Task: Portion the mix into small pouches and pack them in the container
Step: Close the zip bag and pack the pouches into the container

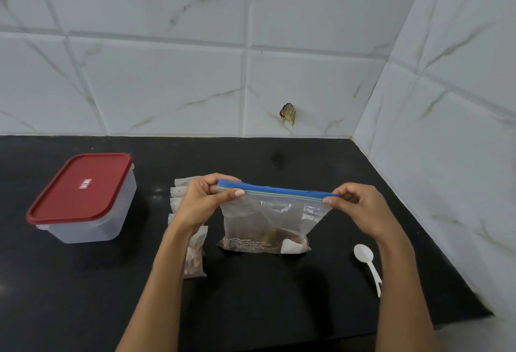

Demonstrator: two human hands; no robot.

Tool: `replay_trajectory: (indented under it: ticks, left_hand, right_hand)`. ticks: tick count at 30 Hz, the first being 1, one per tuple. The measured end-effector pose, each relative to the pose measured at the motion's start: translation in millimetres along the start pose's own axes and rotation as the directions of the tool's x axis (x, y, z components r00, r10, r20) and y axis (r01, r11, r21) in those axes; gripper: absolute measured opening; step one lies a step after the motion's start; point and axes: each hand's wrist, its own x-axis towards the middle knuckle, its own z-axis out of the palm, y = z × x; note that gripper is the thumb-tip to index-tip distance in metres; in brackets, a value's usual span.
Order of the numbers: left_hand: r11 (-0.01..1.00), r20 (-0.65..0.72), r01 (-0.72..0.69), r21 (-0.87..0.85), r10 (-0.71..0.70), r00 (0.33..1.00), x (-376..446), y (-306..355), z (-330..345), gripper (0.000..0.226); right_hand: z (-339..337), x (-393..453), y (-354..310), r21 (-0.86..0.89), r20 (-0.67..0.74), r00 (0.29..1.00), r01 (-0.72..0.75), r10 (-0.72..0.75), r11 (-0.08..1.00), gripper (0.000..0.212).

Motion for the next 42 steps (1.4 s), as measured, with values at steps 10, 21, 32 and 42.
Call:
replay_trajectory:
  ticks: [10,21,32,42]
  left_hand:
    - [1.0,-0.038,-0.007,0.001,0.007,0.999,-1.3,0.6,-16.4,0.028]
    - [0.998,0.003,0.009,-0.056,-0.009,1.0,-7.9,3.4,-25.7,0.024]
    - [1.0,-0.158,-0.008,0.007,0.009,0.987,28.9,21.4,-4.0,0.006]
    - [0.974,-0.144,0.205,0.1,-0.189,0.971,-12.0,3.1,0.5,0.013]
  right_hand:
    - [-11.9,-0.7,8.5,0.167,0.018,1.0,-0.028,0.025,0.986,0.025]
    - [19.4,3.1,5.9,0.256,-0.008,1.0,-0.011,0.013,0.967,0.012]
    - [26.5,33.8,-22.3,0.518,-0.303,0.938,0.013,0.169,0.855,0.009]
    - [31.8,-23.0,9.1,0.509,-0.149,0.945,-0.18,0.292,0.842,0.009]
